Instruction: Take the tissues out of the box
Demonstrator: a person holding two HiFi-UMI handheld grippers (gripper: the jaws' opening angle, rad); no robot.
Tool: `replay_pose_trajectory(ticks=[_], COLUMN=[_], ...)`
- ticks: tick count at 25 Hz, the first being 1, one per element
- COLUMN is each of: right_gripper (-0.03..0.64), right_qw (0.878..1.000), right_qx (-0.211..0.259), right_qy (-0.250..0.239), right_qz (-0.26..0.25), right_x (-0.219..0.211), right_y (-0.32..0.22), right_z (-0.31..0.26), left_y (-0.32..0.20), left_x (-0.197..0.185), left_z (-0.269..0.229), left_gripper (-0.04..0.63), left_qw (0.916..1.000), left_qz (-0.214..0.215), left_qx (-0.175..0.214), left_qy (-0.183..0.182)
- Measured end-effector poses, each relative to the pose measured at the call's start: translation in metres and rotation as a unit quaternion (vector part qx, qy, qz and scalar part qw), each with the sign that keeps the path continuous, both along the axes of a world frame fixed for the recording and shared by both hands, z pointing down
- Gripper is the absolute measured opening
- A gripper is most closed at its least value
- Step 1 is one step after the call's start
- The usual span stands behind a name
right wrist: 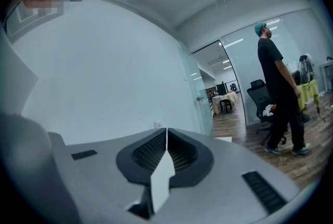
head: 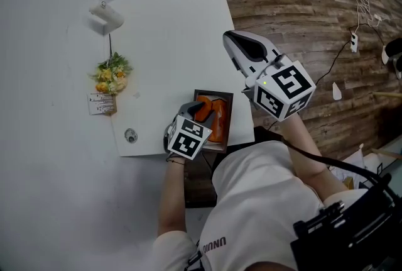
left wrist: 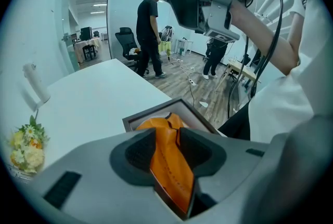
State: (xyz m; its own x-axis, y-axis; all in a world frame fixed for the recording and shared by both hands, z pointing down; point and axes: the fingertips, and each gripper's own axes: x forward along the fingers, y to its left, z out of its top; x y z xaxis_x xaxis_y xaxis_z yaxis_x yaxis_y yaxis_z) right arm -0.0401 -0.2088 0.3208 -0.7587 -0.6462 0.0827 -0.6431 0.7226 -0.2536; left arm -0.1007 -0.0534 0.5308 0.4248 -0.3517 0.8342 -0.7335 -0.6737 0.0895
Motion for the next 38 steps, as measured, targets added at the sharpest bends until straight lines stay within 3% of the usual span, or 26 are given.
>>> replay_pose_trajectory(ticks=[22, 38], right_gripper=[0.021, 0.021], right_qw=[1.000, 1.000], right_qx=[0.001, -0.002], right_qy=[0.002, 0.000], right_qz=[0.004, 0.007], right_x=[0.000, 0.002], right_y=[-0.002, -0.001], right_z=[0.001, 0.002], left_y=[0.001, 0.006], left_x=[-0.007, -0.011], left_z=[0.002, -0.004], left_gripper=[0.054, 0.017], left_qw=[0.9984, 0.9987], left_qz=[0.008, -0.012], left_qx=[0.027, 0.024], left_qy=[-0.049, -0.044])
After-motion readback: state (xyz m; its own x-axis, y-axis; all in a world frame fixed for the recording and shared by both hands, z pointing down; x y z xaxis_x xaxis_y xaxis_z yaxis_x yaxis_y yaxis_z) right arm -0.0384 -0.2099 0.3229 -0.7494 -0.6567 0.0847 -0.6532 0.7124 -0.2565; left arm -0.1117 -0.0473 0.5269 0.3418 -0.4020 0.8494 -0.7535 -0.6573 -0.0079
